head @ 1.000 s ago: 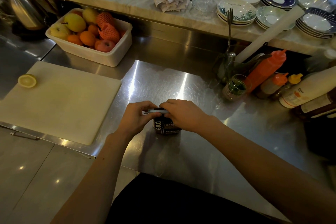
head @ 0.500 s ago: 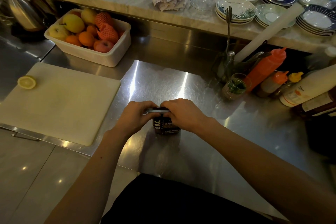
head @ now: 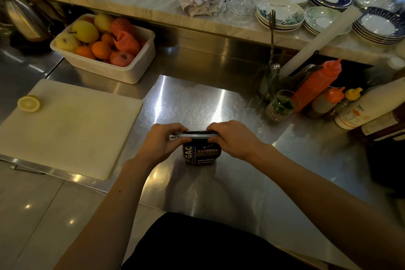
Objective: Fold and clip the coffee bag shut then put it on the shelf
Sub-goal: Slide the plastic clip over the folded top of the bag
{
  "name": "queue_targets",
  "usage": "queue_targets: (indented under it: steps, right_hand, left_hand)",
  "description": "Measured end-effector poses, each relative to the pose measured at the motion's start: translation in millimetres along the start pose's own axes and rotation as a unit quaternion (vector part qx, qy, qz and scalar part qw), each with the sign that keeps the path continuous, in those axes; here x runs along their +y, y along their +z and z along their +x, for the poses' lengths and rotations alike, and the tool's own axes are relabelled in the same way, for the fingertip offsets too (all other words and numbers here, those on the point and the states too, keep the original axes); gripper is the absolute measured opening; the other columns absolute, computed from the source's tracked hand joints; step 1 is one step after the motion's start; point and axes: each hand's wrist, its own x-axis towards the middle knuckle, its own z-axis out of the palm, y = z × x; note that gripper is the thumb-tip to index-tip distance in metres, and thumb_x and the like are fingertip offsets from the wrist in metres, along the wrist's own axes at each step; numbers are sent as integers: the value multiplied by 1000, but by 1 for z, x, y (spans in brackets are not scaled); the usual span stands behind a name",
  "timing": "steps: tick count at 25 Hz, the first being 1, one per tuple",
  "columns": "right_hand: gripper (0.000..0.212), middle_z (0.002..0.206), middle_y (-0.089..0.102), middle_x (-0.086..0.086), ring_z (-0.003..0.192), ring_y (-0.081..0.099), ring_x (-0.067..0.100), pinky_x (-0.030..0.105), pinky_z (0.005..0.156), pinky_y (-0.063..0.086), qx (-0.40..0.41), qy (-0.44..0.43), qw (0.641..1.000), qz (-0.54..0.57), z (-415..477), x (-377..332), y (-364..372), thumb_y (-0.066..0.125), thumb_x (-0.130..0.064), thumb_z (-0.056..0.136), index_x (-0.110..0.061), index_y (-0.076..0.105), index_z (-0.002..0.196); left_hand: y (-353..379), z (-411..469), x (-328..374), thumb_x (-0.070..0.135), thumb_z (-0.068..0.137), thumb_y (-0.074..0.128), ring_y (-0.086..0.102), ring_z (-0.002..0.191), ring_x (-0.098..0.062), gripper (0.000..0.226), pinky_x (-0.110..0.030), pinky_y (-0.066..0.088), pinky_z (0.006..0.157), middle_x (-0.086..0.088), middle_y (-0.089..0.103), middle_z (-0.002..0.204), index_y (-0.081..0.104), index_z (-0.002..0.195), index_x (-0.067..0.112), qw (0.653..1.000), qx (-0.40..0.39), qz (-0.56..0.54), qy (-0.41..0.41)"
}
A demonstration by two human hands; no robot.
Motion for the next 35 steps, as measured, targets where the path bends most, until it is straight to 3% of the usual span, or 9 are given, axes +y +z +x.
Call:
queue_targets:
  steps: [4, 8, 13, 15, 18, 23, 28, 32, 35]
  right_hand:
    - [24, 103, 70, 2, 88, 62, 17, 26, 77, 45, 13, 11, 999, 30, -6, 5, 2, 50, -32, 97, -19, 60, 114]
    - [21, 103, 71, 3, 88, 63, 15, 27, 81, 49, 24, 6, 997, 71, -11, 19, 2, 55, -21, 95, -18, 63, 114]
    - [17, 89, 73, 3, 79, 67, 14, 32, 81, 56, 116, 42, 983, 136, -14, 25, 10, 65, -24, 89, -16, 68, 104]
    - [16, 89, 73, 0, 81, 68, 12, 32, 83, 58, 160, 76, 963, 204, -12, 24, 19, 69, -21, 86, -15, 70, 101]
    - [17, 93, 72, 0, 88, 70, 11, 30, 85, 59, 206, 136, 902, 353, -15, 15, 34, 67, -7, 86, -12, 70, 102]
    - [21, 103, 72, 8, 98, 70, 16, 27, 86, 57, 213, 178, 844, 460, -16, 11, 42, 63, -2, 89, -8, 65, 109]
    - [21, 100, 72, -1, 98, 68, 6, 17, 82, 54, 213, 201, 838, 460, -13, 7, 51, 60, -1, 90, -14, 67, 104]
    - [20, 99, 74, 4, 97, 69, 11, 23, 86, 55, 247, 235, 833, 437, -6, 1, 56, 62, -1, 89, -11, 71, 103]
    - [19, 97, 74, 3, 93, 69, 6, 15, 81, 54, 250, 229, 845, 414, 3, -13, 50, 63, -3, 88, -12, 71, 102]
  left_hand:
    - [1, -3, -1, 18, 80, 77, 63, 81, 6, 14, -2, 39, 69, 7, 73, 80, 75, 94, 18, 1000, 4, -9, -3]
    - [2, -5, -8, 20, 79, 78, 66, 85, -6, 16, -8, 44, 72, 3, 75, 84, 75, 94, 20, 999, 8, -32, -19]
    - [4, -4, -9, 19, 76, 80, 66, 79, -5, 15, -8, 45, 72, 8, 73, 81, 75, 91, 20, 995, 27, -78, -48]
    - [8, -3, -8, 14, 73, 82, 69, 77, -6, 15, -12, 50, 73, 7, 74, 77, 75, 86, 19, 982, 58, -152, -92]
    - [24, -9, -4, 6, 74, 80, 70, 77, -7, 17, -17, 55, 71, 6, 73, 76, 72, 82, 20, 935, 109, -296, -161]
    - [41, -19, -12, 8, 86, 69, 71, 99, -17, 17, -28, 57, 86, -4, 75, 99, 71, 100, 18, 900, 130, -363, -204]
    - [43, -19, -10, 8, 87, 67, 71, 97, -9, 22, -19, 55, 82, 5, 75, 98, 71, 104, 21, 922, 97, -325, -187]
    - [39, -14, -11, 6, 85, 69, 72, 88, -5, 21, -16, 55, 79, 4, 75, 91, 71, 101, 21, 924, 123, -307, -189]
    - [27, -13, -18, 7, 86, 69, 72, 84, -1, 18, -13, 55, 75, 6, 74, 88, 72, 101, 17, 924, 141, -301, -188]
